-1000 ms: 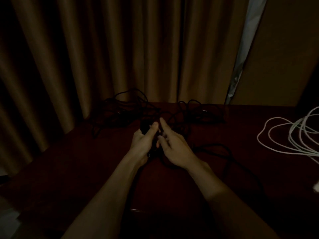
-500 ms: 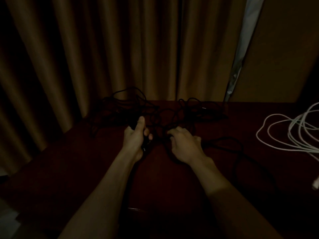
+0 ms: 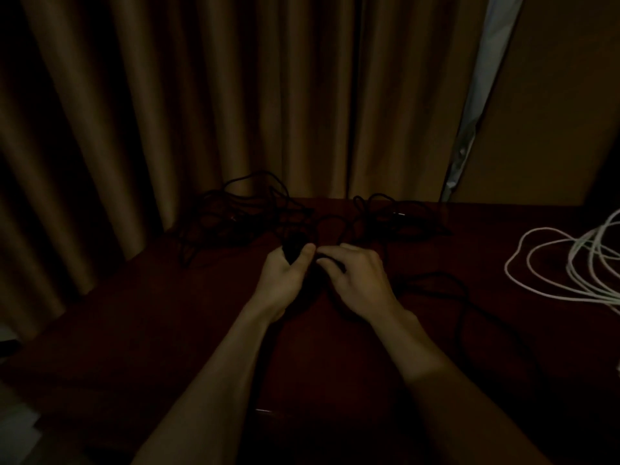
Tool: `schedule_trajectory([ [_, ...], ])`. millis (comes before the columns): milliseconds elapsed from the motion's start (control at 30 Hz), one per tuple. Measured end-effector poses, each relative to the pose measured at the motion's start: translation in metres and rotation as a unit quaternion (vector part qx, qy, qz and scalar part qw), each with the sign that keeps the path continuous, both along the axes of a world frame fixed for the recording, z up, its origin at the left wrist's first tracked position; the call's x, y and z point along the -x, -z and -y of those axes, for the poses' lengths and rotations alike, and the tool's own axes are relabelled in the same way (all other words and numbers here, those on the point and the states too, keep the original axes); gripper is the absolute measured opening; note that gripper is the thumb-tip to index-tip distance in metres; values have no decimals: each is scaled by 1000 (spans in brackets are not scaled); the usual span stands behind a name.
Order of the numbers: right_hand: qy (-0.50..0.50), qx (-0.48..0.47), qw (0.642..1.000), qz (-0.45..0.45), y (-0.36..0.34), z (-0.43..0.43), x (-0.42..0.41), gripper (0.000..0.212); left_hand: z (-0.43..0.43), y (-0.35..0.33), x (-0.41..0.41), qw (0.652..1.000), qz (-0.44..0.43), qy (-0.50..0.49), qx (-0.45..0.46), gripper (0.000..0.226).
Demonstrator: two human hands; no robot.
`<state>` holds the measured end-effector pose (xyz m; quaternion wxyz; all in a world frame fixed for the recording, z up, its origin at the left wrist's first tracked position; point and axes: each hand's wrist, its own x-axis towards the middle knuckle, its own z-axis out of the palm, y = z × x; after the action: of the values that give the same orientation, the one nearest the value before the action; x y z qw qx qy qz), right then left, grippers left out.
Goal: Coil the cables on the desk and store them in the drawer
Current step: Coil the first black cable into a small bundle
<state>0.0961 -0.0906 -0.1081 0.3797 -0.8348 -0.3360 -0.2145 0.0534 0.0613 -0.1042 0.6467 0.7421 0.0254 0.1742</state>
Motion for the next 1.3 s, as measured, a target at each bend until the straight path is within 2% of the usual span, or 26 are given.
schedule_trajectory([
  [100,-10,-16,1000,9,0,-1,-1,24,-1,0,1,1000,4,22,-22,27],
  [200,32,-31,999,-16,-2,5,0,27,0,2,3,996,24,36,-80,31],
  [333,126,34,990,-56,-7,12,2,31,0,4,3,990,36,61,-125,26],
  [433,143,58,987,-54,-5,14,1,32,1,2,3,990,38,82,-104,7],
  [467,149,70,985,-53,-3,14,0,32,3,2,3,992,38,87,-88,9],
  [600,164,101,980,-51,-1,12,-1,32,2,6,0,992,35,30,-118,5],
  [633,167,114,978,-52,0,13,-2,31,1,7,-1,992,36,1,-123,11],
  [700,175,152,971,-66,0,17,-3,28,-2,8,-3,992,40,-47,-113,21],
  [800,170,170,966,-92,0,20,-4,29,-2,8,-4,992,37,-77,-90,23],
  [1000,153,126,977,-76,-3,14,-1,32,-4,5,-8,985,36,-166,41,29],
  [1133,180,124,972,-86,-4,16,-2,37,-3,3,-6,987,38,-144,62,30],
  [1200,196,129,968,-91,-4,19,-3,39,-3,3,-6,991,28,-123,42,21],
  [1300,161,111,977,-80,0,21,-4,32,-1,2,-4,993,30,-107,43,18],
])
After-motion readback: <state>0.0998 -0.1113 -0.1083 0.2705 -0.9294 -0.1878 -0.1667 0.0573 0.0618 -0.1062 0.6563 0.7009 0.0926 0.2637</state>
